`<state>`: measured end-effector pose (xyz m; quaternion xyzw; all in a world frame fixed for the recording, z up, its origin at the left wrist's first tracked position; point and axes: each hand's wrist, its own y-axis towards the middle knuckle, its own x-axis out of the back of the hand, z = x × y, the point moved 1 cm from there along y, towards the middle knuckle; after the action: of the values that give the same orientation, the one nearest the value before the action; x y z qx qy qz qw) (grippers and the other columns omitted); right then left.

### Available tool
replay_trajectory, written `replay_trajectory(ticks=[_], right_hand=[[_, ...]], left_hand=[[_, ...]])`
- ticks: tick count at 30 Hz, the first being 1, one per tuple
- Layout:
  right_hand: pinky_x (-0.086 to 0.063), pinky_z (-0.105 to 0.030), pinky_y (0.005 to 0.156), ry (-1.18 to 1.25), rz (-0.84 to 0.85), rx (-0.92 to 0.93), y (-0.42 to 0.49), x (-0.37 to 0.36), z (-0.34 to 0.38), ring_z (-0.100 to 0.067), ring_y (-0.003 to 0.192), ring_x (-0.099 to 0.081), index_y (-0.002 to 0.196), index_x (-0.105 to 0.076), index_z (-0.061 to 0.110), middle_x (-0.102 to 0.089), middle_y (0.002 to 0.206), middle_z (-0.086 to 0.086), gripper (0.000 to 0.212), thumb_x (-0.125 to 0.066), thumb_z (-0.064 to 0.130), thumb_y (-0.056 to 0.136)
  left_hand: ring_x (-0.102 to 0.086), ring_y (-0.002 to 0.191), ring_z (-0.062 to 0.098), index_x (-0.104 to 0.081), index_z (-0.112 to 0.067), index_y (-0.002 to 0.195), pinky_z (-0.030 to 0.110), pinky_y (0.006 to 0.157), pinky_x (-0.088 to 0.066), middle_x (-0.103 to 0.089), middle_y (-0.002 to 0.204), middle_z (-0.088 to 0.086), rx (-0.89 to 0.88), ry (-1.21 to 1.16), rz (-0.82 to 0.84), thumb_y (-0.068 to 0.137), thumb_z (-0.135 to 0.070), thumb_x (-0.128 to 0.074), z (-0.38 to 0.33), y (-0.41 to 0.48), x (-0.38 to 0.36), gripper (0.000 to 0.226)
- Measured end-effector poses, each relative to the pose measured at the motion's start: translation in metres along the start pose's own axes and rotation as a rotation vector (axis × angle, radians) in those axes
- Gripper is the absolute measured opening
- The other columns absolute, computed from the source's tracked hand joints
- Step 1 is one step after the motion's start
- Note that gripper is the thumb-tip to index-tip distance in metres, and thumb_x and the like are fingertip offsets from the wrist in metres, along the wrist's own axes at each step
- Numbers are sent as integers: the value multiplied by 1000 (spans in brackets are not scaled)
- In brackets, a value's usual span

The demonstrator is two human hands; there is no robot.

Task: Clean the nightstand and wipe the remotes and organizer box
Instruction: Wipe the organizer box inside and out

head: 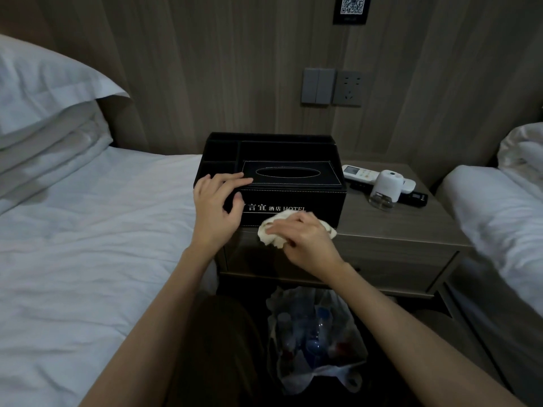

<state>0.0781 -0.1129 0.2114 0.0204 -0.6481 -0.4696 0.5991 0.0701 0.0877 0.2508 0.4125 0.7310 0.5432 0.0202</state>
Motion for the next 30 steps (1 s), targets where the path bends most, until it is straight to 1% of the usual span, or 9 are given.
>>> replay_trajectory(ticks=[3, 5, 8, 11, 16, 21, 25, 28, 30], right_hand=[[-51, -41, 81, 49, 160, -77, -12, -8, 2, -25, 88, -59, 101, -75, 22, -67, 93, -2, 45, -65, -1, 63], [-52, -41, 78, 73, 165, -72, -12, -1, 6, -26, 86, -59, 101, -75, 20, -62, 90, -5, 45, -64, -4, 64], [-48, -32, 78, 75, 45, 66, -3, 26, 20, -22, 90, -57, 101, -74, 16, -66, 100, -7, 37, -64, -4, 72], [-45, -34, 77, -42, -123, 217, 16, 57, 23, -22, 93, -55, 103, -73, 11, -71, 111, -1, 30, -60, -1, 79], [-49, -42, 77, -81, -192, 82, 27, 65, -9, -21, 94, -51, 106, -73, 13, -71, 111, 2, 41, -50, 4, 74], [-45, -38, 84, -22, -214, 10, 9, 36, -14, -19, 92, -51, 103, -75, 14, -71, 107, 3, 42, -55, -3, 70], [-44, -31, 82, -6, -86, -11, -13, 17, -15, -20, 90, -54, 101, -74, 15, -71, 106, 3, 46, -65, -9, 63], [-52, -36, 83, 91, 95, -66, -17, 15, -9, -26, 90, -65, 97, -75, 15, -73, 102, 0, 47, -64, -11, 60], [-53, -35, 88, 156, 195, -104, -17, 22, -4, -16, 98, -65, 100, -75, 17, -73, 102, 0, 43, -64, -9, 67]], left_hand=[[-50, 108, -1, -71, -19, 106, 24, 114, -15, -66, 111, -3, 35, -30, -17, 87, -20, -45, -3, 1, -1, 31], [-49, 108, 0, -71, -18, 106, 24, 115, -13, -66, 111, -3, 49, -32, -14, 88, -21, -45, -5, 1, -1, 31], [-50, 108, -1, -71, -18, 106, 24, 116, -12, -66, 111, -3, 58, -29, -5, 88, -22, -46, -6, 0, -2, 31], [-50, 106, 0, -71, -18, 106, 27, 116, -12, -65, 109, -3, 65, -17, -14, 88, -22, -47, -7, 0, -3, 30], [-53, 108, 5, -71, -17, 104, 30, 117, -13, -66, 109, -2, 94, -28, -34, 88, -22, -47, -10, 0, -3, 29], [-51, 107, -1, -72, -16, 103, 27, 116, -11, -66, 109, -1, 88, -52, -40, 88, -20, -47, -10, 1, -3, 30], [-51, 108, 0, -72, -16, 103, 28, 116, -12, -66, 109, -1, 87, -54, -36, 88, -18, -47, -9, 1, -3, 29], [-52, 108, 2, -71, -17, 104, 28, 117, -12, -66, 110, -2, 90, -50, -32, 88, -19, -48, -10, 0, -3, 29], [-52, 108, 2, -72, -17, 103, 29, 117, -12, -66, 110, -1, 93, -48, -31, 88, -20, -47, -10, 0, -3, 29]])
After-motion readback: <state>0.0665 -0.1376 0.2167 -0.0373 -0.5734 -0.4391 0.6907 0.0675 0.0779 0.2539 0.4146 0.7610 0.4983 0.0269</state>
